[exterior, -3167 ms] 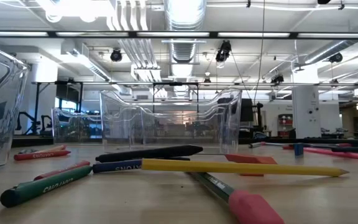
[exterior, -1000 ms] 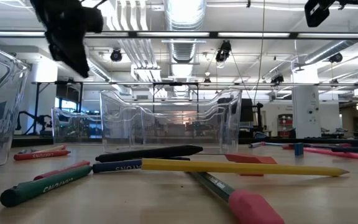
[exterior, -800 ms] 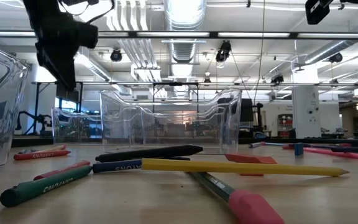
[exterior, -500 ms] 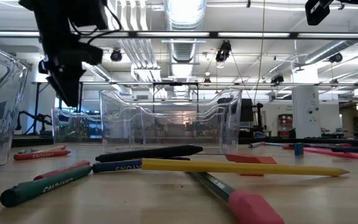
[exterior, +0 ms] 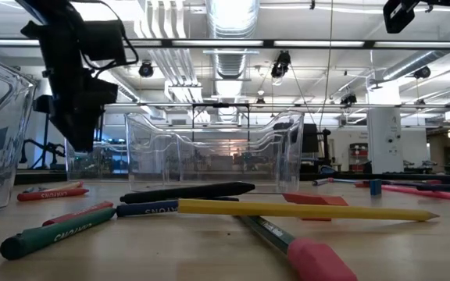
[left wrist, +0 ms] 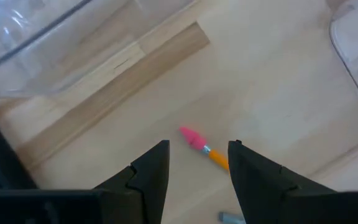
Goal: Sort crayons/erasers/pens/pencils in bins
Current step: Put the bottom orange pencil into the top left transparent bin
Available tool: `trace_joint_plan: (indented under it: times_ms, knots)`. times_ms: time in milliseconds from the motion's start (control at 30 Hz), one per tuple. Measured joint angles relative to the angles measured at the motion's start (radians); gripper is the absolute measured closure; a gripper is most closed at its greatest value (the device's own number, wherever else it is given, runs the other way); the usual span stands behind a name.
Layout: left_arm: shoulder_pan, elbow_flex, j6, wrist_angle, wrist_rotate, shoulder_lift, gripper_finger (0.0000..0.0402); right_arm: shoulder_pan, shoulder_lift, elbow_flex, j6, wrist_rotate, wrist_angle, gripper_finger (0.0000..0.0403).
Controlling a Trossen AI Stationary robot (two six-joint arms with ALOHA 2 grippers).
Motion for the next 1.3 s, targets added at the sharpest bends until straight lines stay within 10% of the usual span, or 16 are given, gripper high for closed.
trace_joint_plan:
  times_ms: [1033,1300]
  knots:
    - [0.026,-0.091,-0.212,0.201,0.020,0.331,0.0254,0.000,0.000,-0.002,-0.001,0.002,0.016,0.0385]
    - [0.026,-0.089,-0.248,0.203,0.022,0.333,0.0311,0.000,0.000,-0.003,-0.001,0.002,0.016,0.0385]
